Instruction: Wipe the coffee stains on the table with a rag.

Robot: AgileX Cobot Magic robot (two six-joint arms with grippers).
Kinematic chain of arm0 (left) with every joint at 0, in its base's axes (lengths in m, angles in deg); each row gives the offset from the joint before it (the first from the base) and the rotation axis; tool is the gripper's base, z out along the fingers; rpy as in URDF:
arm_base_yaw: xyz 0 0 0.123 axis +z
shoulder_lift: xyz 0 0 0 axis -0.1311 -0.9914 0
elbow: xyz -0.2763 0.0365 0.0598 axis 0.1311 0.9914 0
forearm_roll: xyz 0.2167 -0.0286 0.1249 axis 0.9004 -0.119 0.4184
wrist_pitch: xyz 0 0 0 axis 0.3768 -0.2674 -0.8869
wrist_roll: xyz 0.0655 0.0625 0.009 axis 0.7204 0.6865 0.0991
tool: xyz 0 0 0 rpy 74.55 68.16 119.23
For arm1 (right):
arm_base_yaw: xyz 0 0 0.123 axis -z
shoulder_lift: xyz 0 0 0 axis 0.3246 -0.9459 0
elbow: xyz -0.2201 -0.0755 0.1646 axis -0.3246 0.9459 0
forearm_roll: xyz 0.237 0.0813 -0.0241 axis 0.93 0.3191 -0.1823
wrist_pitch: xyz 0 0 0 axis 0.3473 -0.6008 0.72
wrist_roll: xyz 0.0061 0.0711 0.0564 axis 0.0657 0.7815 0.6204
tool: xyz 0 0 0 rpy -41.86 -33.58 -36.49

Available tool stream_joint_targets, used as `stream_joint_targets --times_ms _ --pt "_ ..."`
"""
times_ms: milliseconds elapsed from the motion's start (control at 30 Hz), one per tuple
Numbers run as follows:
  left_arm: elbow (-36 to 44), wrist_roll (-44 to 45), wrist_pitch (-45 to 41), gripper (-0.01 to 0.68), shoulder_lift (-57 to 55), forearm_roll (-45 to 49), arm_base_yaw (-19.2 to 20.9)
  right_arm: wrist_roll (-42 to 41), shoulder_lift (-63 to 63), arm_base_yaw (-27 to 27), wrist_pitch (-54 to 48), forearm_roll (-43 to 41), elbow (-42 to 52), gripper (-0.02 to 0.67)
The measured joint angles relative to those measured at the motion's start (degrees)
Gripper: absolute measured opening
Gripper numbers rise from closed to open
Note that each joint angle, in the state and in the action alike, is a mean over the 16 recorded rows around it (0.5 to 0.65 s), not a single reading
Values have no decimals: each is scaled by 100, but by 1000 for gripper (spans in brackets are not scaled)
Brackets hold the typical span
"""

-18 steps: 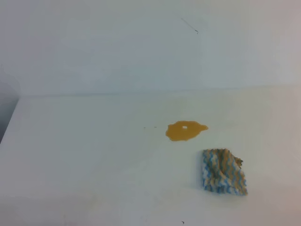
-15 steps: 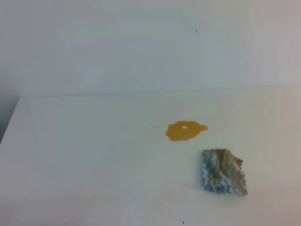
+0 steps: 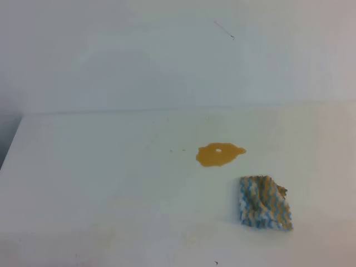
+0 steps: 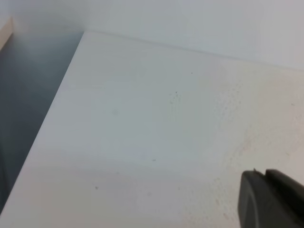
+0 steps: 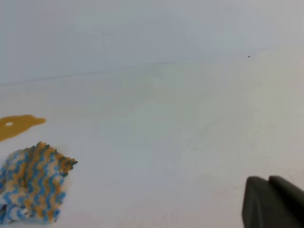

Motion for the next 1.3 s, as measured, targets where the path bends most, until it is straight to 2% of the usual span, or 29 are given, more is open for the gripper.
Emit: stream_joint_targets --times_ms 1300 --pt "0 3 0 -1 0 0 0 0 0 0 10 -1 0 -3"
